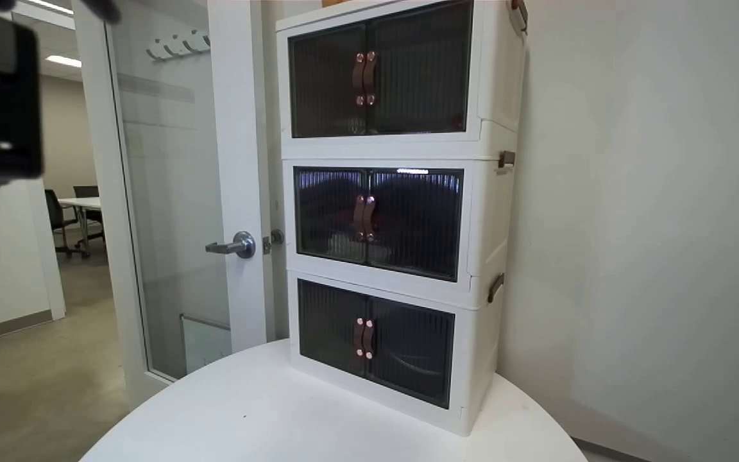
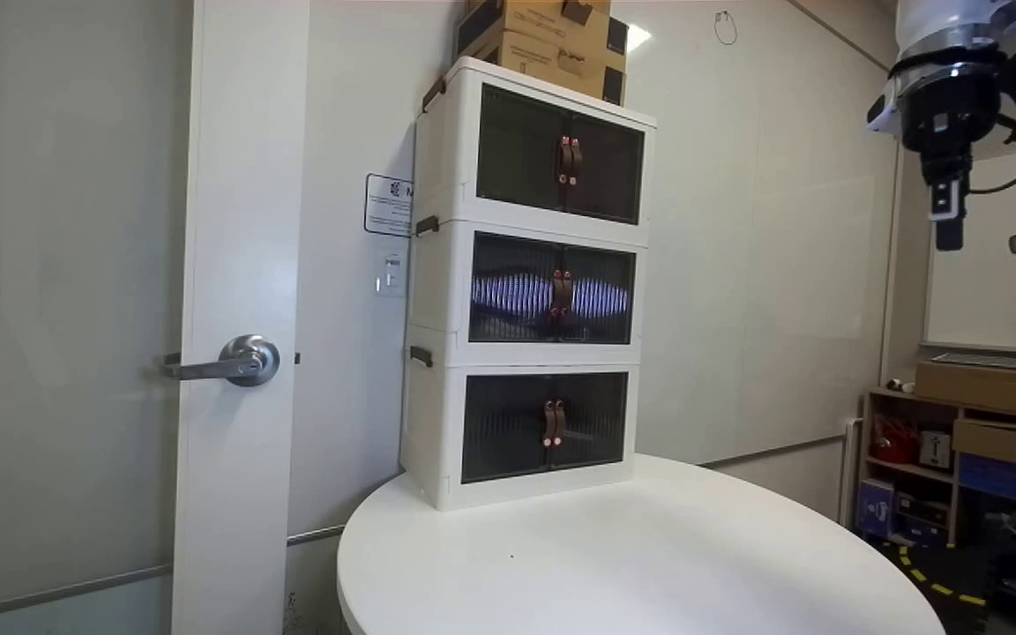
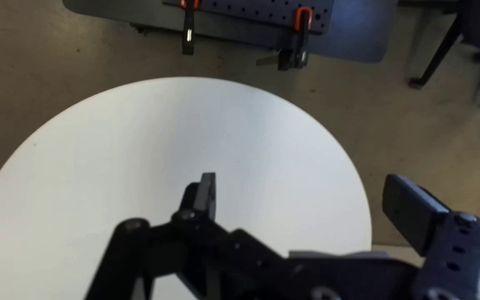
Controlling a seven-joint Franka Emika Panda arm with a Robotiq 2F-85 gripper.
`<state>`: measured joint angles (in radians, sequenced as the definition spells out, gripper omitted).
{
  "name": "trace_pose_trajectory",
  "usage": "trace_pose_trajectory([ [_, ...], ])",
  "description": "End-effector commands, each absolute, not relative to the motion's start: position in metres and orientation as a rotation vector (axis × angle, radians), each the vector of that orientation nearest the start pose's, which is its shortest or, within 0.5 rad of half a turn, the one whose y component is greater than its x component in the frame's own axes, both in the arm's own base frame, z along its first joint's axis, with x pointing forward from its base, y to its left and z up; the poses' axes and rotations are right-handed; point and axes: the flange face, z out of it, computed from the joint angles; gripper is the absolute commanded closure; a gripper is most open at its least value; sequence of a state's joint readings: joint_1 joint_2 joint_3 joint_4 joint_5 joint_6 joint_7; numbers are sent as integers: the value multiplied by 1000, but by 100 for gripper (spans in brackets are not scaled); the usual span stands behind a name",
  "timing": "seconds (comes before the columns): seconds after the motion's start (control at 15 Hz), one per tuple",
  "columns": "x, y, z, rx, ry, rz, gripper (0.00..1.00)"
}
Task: Open the middle shelf compartment
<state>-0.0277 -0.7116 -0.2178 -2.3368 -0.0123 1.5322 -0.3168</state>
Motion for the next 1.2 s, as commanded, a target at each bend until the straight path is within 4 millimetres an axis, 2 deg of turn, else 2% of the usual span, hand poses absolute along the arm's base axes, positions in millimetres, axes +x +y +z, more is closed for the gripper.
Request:
trace_pose_trajectory([
  [0.0,334,-91,572,-3088,-26,-96,0],
  [0.27,359,-74,567,-3186,126,-363,0],
  [0.4,369,-64,558,-3230,194,-500,0],
  [0.73,396,-22,547,-3267,350,-874,0],
  [0.93,408,-19,526,-3235,493,-1076,0],
  [1.13,424,-32,499,-3166,671,-1239,0],
])
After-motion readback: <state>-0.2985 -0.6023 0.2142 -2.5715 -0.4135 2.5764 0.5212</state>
